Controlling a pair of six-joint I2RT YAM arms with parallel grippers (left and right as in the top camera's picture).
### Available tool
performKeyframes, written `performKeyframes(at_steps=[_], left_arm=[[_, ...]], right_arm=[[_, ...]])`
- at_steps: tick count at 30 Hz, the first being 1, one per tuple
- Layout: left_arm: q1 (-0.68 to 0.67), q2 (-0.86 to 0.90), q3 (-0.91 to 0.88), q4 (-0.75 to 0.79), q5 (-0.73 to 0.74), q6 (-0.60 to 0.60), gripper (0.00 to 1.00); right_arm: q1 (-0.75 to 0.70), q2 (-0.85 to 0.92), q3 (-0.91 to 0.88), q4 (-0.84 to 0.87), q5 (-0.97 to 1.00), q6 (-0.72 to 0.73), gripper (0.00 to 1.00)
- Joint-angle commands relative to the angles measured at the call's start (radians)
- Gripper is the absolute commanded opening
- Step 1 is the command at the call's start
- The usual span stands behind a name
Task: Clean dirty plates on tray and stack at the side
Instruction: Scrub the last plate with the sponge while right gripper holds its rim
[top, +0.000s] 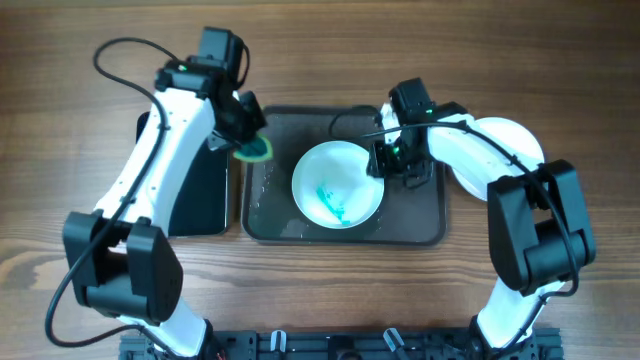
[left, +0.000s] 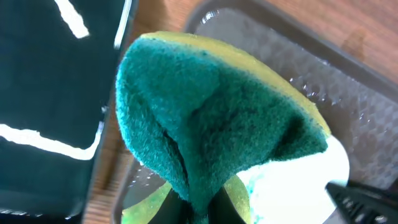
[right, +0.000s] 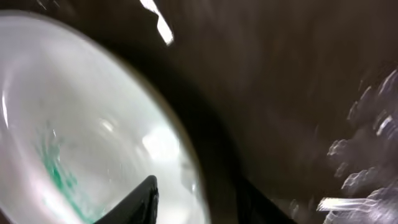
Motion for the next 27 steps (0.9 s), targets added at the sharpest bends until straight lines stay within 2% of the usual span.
performKeyframes(at_steps=[1,4,8,11,17,22,27], left_arm=[[-0.031,-0.014,-0.068,0.076,0.069,-0.024,0.04],[-0.058,-0.014,-0.084,0.104,0.069,-0.024,0.04],[-0.089,-0.013,-0.084,0.124,0.069,-0.024,0.04],[-0.121,-0.002,-0.084,0.143,0.069,-0.024,0.04],[-0.193,0.12,-0.084,0.206,0.061,-0.025,0.04],[-0.241,0.268,-0.084,0.198,0.043,-0.03,0.04],[-0.291,0.313,-0.084,0.174,0.099,-0.023,0.04]], right_arm=[[-0.006,0.033,0.003,0.041,0.02,-0.097,0.25],[-0.003,0.057,0.002,0.033,0.011,-0.079,0.05],[-0.003,0.07,0.0,0.007,-0.054,-0.018,0.04],[-0.003,0.069,0.0,-0.018,-0.095,0.19,0.04],[0.001,0.069,0.0,-0.026,-0.133,0.225,0.04],[0.0,0.069,0.0,-0.019,-0.132,0.224,0.04],[0.0,0.069,0.0,-0.019,-0.128,0.224,0.04]])
